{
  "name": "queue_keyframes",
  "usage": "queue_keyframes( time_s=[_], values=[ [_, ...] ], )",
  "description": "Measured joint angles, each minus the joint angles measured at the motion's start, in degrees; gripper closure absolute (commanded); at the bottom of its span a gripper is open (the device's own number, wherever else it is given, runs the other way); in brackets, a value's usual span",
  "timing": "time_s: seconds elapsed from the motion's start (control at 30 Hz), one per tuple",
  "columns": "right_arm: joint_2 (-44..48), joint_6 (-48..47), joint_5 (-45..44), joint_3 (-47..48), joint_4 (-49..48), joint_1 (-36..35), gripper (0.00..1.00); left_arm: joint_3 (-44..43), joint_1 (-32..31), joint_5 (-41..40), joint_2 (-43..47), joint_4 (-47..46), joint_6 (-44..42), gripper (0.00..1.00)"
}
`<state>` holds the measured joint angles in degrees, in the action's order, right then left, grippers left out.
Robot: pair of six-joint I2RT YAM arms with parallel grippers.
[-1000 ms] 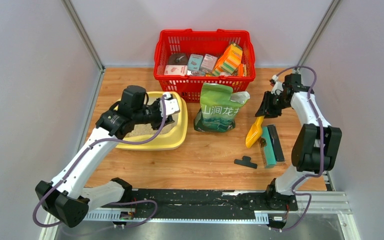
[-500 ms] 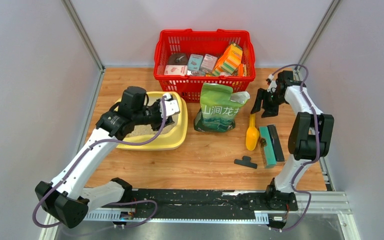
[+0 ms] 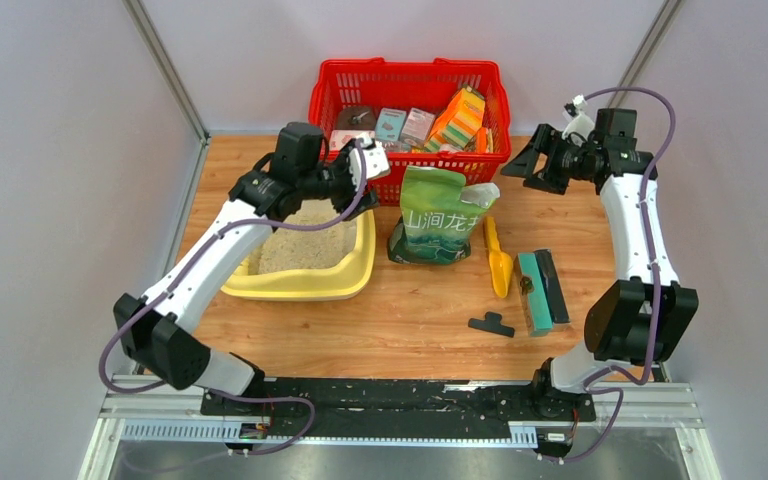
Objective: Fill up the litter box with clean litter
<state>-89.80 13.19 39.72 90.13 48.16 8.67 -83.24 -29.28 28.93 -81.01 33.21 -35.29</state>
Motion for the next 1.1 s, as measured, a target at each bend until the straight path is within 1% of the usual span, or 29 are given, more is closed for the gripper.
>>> queue_keyframes(
  time_s=[0.03, 0.1, 0.23, 0.3, 0.57, 0.6, 0.67, 0.7, 0.8, 0.83, 0.87, 0.9, 0.93, 0.97, 1.0, 1.03, 1.1],
  values=[
    [0.2, 0.7, 0.8, -0.3, -0.3, -0.3, 0.18, -1.4, 0.0, 0.0, -1.5, -0.6, 0.3, 0.23],
    [0.0, 1.9, 1.9, -1.0, -0.6, -1.1, 0.18, -4.4, -0.2, 0.0, -4.6, -2.3, 1.3, 0.23],
    [-1.7, 3.4, 1.3, -1.9, -0.3, -3.0, 0.24, -9.2, -1.0, 0.6, -9.6, -4.8, 3.0, 0.23],
    [-2.8, 3.9, 0.4, -2.0, 0.0, -3.8, 0.25, -10.4, -1.6, 0.9, -11.0, -5.7, 3.3, 0.23],
    [-4.0, 6.8, -5.6, -2.7, 2.6, -5.4, 0.41, -11.1, -5.3, 2.3, -13.2, -6.9, 2.9, 0.25],
    [-4.0, 7.0, -6.3, -3.0, 2.7, -5.5, 0.46, -11.1, -5.7, 2.3, -13.6, -7.3, 2.8, 0.26],
    [-4.0, 7.5, -7.8, -4.0, 3.2, -5.8, 0.52, -11.5, -6.6, 2.1, -14.6, -7.7, 2.8, 0.31],
    [-4.0, 7.7, -8.5, -4.3, 3.5, -6.0, 0.58, -11.9, -6.9, 2.1, -15.3, -7.8, 2.8, 0.33],
    [-4.0, 8.4, -9.9, -5.1, 3.6, -6.8, 0.66, -13.0, -7.5, 2.1, -16.9, -8.3, 3.0, 0.49],
    [-4.0, 8.6, -10.0, -5.2, 3.5, -7.0, 0.67, -13.1, -7.7, 2.1, -17.0, -8.3, 3.1, 0.6],
    [-3.8, 8.8, -10.1, -5.4, 3.3, -7.1, 0.69, -13.1, -7.8, 2.2, -17.1, -8.3, 3.1, 0.65],
    [-3.7, 9.0, -10.1, -5.5, 3.2, -7.2, 0.74, -13.1, -7.8, 2.4, -17.1, -8.2, 3.1, 0.7],
    [-3.5, 9.2, -10.1, -5.7, 3.1, -7.4, 0.78, -13.2, -7.8, 2.6, -17.1, -8.1, 3.0, 0.81],
    [-3.3, 9.2, -9.9, -5.9, 2.9, -7.5, 0.82, -13.3, -7.8, 3.0, -17.1, -7.9, 3.1, 0.86],
    [-3.1, 9.3, -9.7, -5.9, 2.9, -7.6, 0.93, -13.4, -7.8, 3.4, -17.1, -7.6, 3.2, 0.92],
    [-2.7, 9.3, -9.5, -6.0, 2.8, -7.7, 0.98, -13.5, -7.8, 3.9, -17.0, -7.2, 3.1, 1.0],
    [-1.9, 9.0, -9.3, -6.4, 2.1, -8.6, 1.0, -13.5, -7.8, 5.0, -17.0, -6.3, 3.1, 1.0]
  ],
)
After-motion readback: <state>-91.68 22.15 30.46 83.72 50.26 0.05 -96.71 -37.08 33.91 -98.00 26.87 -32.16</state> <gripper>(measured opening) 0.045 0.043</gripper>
